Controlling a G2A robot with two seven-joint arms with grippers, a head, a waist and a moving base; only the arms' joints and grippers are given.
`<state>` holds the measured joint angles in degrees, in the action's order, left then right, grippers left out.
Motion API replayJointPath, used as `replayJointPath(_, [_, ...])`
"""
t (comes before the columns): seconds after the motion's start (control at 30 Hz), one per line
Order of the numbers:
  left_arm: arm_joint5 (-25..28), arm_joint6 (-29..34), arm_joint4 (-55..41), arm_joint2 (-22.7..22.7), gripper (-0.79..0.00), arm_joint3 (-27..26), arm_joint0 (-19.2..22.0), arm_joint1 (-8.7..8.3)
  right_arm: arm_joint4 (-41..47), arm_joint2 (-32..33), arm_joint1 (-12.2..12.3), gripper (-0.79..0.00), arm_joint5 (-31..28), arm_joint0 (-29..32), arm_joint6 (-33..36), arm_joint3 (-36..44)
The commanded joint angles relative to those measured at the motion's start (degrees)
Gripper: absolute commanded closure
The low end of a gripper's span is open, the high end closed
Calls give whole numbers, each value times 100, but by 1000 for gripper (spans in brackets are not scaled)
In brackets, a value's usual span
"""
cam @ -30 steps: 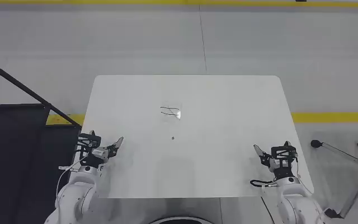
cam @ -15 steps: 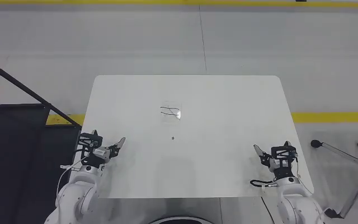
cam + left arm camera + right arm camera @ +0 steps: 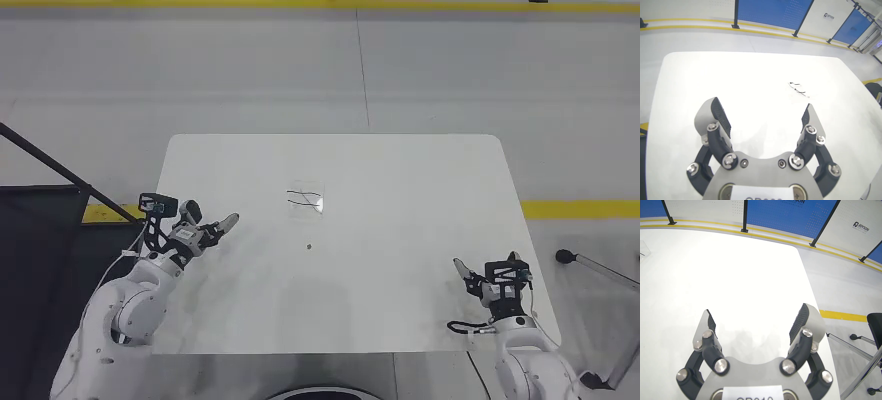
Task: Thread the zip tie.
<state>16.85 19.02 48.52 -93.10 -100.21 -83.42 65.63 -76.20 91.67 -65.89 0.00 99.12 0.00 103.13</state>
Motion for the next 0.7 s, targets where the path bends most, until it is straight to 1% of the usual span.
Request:
replayJointPath(0.0, [-41, 262, -201, 74, -785, 52, 242, 3, 0, 0, 0, -785, 0, 0, 0, 0])
replayJointPath(0.17, [-145, 1136, -1187, 234, -785, 384, 841, 12, 0, 0, 0, -785, 0, 0, 0, 0])
replayJointPath(0.57, [-145, 1136, -1187, 234, -785, 384, 841, 12, 0, 0, 0, -785, 0, 0, 0, 0])
replayJointPath(0.67, [-201, 1241, -1379, 349, -785, 364, 821, 25, 0, 0, 0, -785, 0, 0, 0, 0])
